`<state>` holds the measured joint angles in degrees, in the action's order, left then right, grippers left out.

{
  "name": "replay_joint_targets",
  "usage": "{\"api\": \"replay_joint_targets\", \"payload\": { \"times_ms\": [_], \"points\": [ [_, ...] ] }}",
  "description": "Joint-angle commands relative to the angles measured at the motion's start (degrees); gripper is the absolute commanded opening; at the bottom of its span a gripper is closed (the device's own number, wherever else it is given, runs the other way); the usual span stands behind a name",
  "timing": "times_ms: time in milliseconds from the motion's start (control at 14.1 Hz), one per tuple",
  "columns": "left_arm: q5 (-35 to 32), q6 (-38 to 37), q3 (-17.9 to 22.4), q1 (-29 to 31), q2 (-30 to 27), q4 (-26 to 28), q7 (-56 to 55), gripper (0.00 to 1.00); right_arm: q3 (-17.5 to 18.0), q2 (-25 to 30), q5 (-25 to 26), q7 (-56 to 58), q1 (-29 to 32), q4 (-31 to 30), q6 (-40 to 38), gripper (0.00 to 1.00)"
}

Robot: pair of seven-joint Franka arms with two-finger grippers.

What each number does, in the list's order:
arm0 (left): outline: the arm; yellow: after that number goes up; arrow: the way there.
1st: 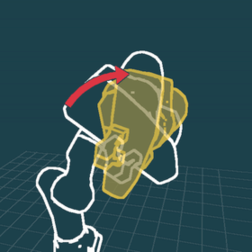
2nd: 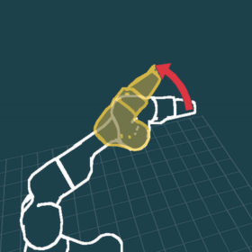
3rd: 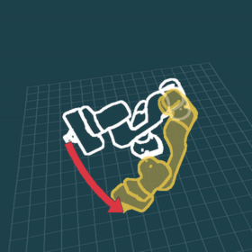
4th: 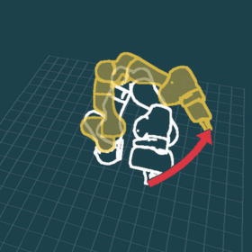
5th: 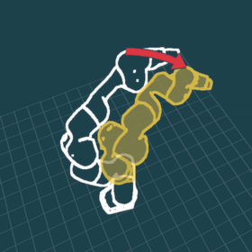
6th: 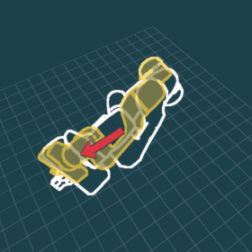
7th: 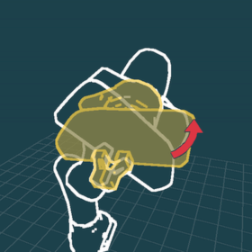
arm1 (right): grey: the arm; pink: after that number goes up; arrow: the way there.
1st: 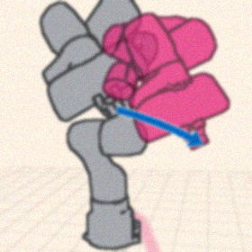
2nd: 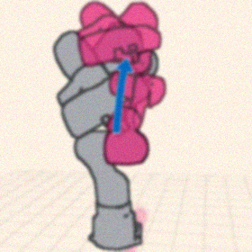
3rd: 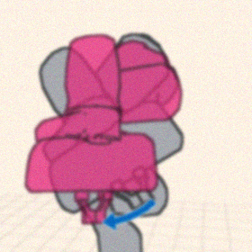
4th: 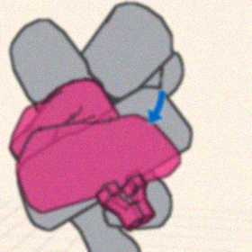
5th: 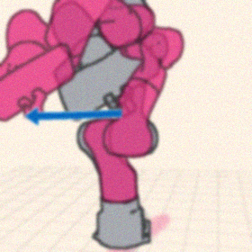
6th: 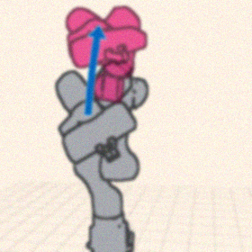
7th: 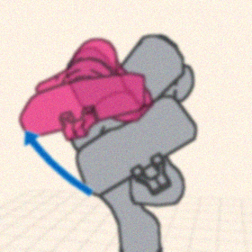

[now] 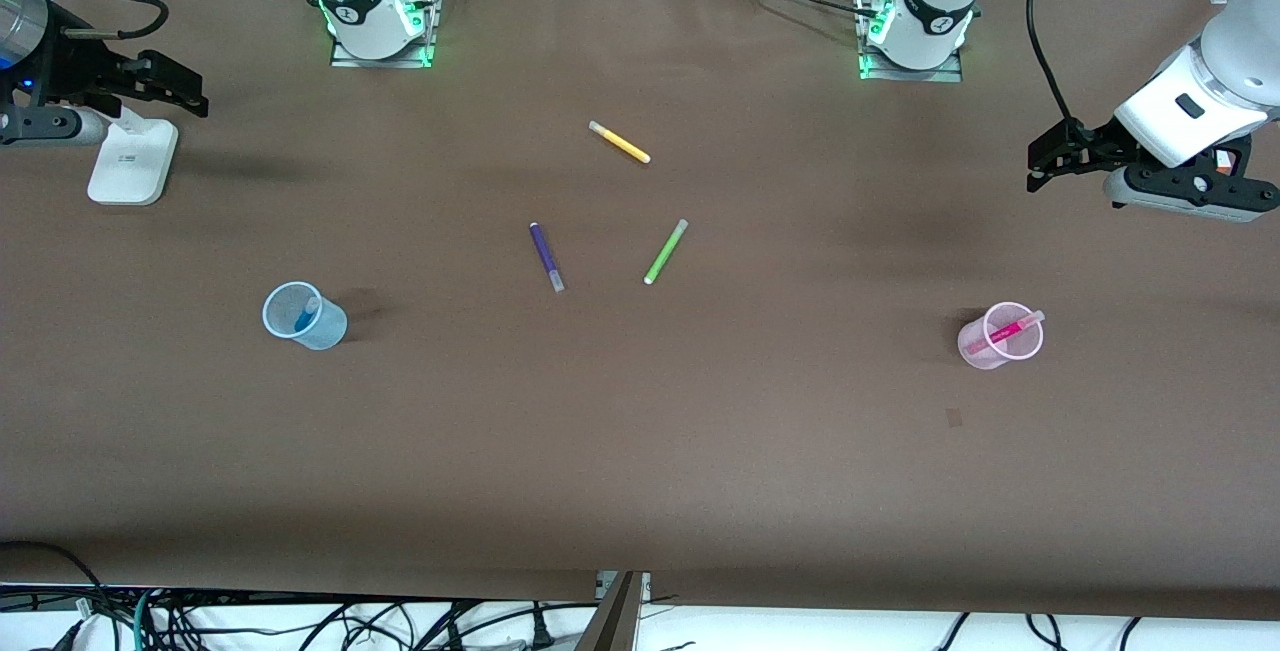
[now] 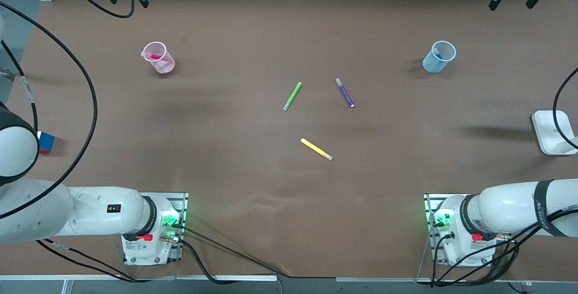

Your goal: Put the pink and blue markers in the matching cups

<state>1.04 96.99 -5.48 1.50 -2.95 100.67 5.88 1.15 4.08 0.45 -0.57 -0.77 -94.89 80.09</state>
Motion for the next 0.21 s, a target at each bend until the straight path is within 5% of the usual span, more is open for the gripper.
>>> {"api": "replay_joint_targets", "payload": {
  "times_ms": [0,142],
  "points": [
    [1.3,-0.6,-0.3,0.5,-0.6,0.1,1.1,1.00,0.0,-0.6,0.1,-0.4,0.2,1.6,-0.5,1.00],
    [1.3,-0.7,-0.2,0.5,-0.6,0.1,1.1,1.00,-0.1,-0.9,0.1,0.1,0.3,1.6,-0.5,1.00]
  ]
}}
